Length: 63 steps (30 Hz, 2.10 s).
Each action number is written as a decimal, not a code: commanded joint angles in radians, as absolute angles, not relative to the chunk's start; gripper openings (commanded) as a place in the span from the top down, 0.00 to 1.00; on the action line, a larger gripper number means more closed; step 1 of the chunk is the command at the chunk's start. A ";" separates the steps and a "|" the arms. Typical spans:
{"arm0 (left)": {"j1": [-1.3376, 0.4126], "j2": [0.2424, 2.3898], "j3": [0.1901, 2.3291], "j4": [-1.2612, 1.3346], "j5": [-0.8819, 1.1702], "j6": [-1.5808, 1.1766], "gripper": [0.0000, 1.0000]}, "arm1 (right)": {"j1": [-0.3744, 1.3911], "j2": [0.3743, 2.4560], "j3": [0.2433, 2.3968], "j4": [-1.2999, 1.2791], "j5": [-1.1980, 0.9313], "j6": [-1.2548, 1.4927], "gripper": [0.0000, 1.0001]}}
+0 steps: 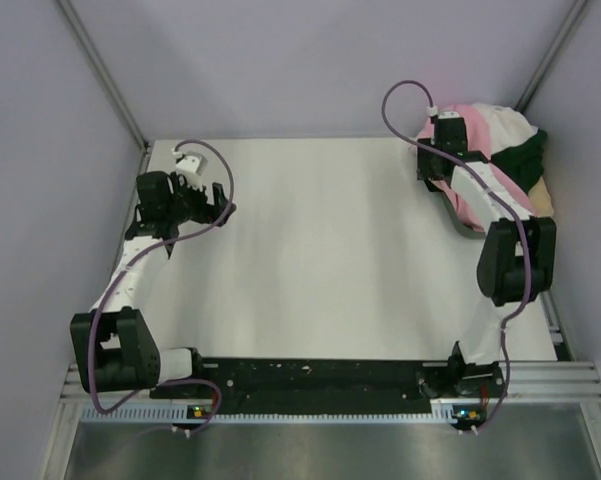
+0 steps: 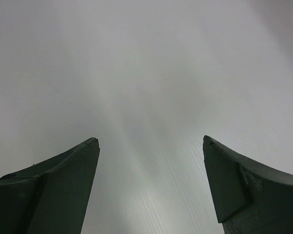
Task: Fold and stack the t-shirts
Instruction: Grab crumpled tshirt from bin with the right arm, then move the tshirt to the center of the board
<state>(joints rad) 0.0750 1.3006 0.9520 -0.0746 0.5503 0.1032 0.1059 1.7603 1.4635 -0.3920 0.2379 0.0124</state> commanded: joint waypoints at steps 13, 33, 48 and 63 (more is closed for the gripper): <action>0.075 1.235 0.896 -0.133 0.531 0.141 0.11 | 0.064 1.939 1.933 -0.531 0.380 -0.152 1.00; 0.094 1.252 1.006 -0.113 0.316 0.178 0.09 | 0.508 1.440 2.166 -0.252 -0.243 -0.198 1.00; 0.184 1.293 1.143 -0.190 0.307 0.166 0.09 | 0.505 1.597 1.844 -0.106 -0.503 -0.087 1.00; 0.045 1.161 0.907 -0.411 0.529 0.634 0.18 | 0.307 2.221 2.278 -0.656 0.024 0.141 0.27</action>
<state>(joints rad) 0.1097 1.2209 0.9714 -0.2825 0.4232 0.3706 0.3275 2.2463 2.2284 -0.4397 -0.1596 0.1345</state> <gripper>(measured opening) 0.820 0.713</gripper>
